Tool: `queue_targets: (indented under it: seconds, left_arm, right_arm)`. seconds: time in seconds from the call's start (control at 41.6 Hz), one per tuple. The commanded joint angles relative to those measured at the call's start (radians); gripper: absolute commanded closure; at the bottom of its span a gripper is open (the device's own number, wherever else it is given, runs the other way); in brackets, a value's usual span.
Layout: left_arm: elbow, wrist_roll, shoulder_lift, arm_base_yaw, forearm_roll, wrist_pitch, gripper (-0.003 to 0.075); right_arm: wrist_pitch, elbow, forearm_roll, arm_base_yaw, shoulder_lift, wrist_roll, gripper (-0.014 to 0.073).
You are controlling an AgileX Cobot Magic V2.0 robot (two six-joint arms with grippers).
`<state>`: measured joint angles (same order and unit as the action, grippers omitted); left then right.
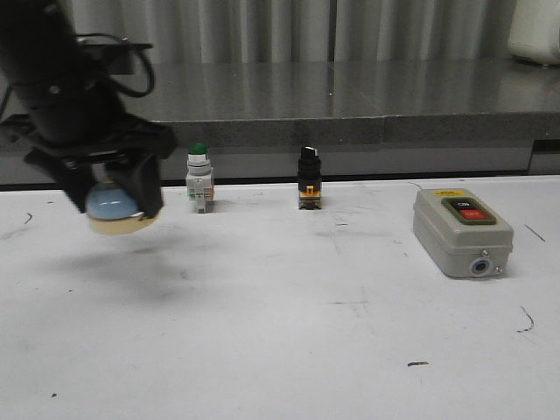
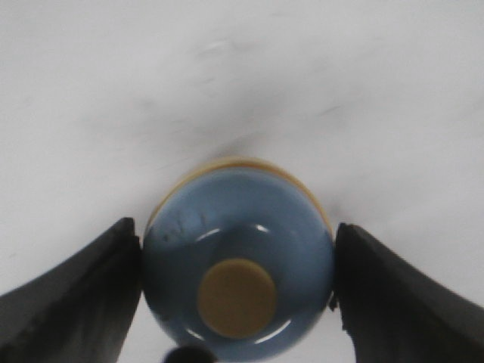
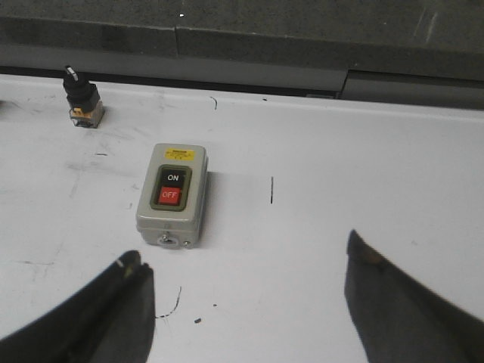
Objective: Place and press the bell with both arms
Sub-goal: 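Carry the bell toward the table center and lower it down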
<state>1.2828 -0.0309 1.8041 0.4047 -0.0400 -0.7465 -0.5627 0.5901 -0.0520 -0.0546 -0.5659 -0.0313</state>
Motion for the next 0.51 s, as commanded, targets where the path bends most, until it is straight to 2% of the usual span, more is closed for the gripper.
queue_targets:
  seconds: [0.0,0.168,0.481]
  left_arm:
    - [0.089,-0.002,-0.040,0.093,-0.011,0.009,0.0322]
    - [0.194,-0.002,0.046,0.190,0.001,-0.002,0.0322]
    - [0.286,-0.002,0.183,0.272,-0.006,-0.006,0.0322]
  right_arm:
    - [0.079,0.034,0.012,0.003,-0.010,-0.008,0.0047]
    - [0.079,0.034,0.012,0.003,-0.010,-0.008,0.0047]
    - [0.079,0.034,0.012,0.003,-0.010,-0.008,0.0047]
